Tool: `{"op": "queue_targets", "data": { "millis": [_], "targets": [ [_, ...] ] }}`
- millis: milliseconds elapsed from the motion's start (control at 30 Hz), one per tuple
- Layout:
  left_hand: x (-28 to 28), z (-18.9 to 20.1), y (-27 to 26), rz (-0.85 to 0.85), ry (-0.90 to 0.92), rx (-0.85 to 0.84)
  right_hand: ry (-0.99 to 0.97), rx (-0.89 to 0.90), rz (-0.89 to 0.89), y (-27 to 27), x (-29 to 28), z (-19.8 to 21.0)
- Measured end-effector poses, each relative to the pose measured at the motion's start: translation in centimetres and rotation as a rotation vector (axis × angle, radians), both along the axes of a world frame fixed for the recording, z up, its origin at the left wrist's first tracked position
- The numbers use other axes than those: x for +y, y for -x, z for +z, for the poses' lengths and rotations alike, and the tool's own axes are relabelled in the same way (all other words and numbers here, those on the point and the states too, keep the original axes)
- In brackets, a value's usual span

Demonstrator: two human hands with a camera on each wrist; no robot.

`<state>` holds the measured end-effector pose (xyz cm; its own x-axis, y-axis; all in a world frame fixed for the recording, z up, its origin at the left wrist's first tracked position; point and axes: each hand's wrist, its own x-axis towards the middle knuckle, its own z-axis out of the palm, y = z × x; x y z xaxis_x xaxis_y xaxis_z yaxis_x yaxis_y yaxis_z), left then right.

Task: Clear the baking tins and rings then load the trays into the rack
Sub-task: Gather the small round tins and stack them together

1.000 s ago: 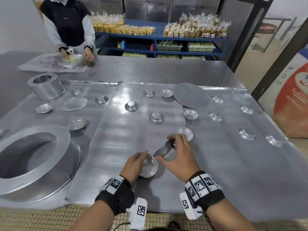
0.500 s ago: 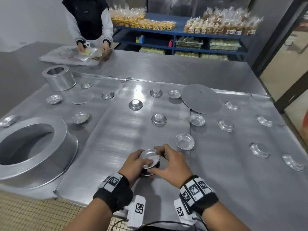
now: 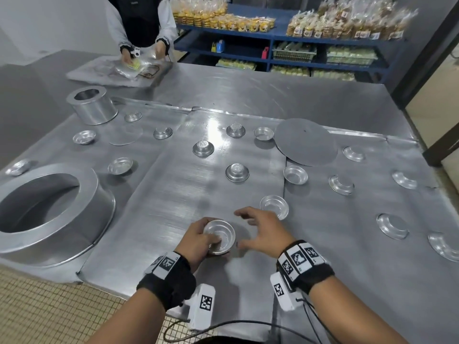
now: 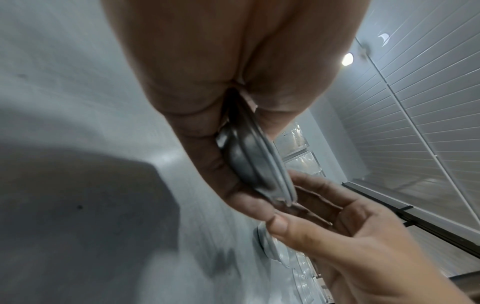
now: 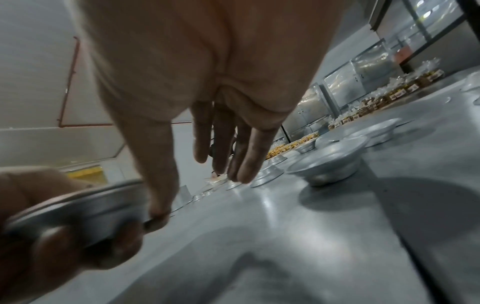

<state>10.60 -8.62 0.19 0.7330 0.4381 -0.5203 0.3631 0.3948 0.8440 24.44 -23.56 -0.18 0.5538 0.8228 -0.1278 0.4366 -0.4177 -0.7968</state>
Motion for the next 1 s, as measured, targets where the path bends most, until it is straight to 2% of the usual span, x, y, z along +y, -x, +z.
{"op": "queue_targets", "data": {
  "millis": [200,300,400,500,700,867,1000],
  "targets": [
    [-0.7,0.4,-0.6,0.007,-0.011,0.004,0.19,-0.404,-0.238,-4.7,-0.9,0.2],
    [-1.0,0.4,-0.8,0.012,-0.017,0.003,0.381,-0.448,-0.275,-6.1,-1.4,0.2],
    [-1.3,0.3,-1.0,0.017,-0.024,0.003,0.461,-0.377,-0.267,-6.9,-1.6,0.1],
    [-1.4,0.1,-1.1,0.025,-0.03,0.0,0.421,-0.301,-0.257,-7.1,-1.5,-0.3],
    [-1.4,0.1,-0.8,0.034,-0.052,0.012,0.316,-0.299,-0.246,-5.9,-1.3,0.6],
    [-0.8,0.6,-1.0,0.03,-0.059,0.032,0.153,-0.3,-0.179,-3.2,-0.7,2.8],
    [0.1,0.6,-1.3,0.065,0.005,0.01,0.086,-0.299,-0.113,-0.5,0.5,4.1]
  ]
}}
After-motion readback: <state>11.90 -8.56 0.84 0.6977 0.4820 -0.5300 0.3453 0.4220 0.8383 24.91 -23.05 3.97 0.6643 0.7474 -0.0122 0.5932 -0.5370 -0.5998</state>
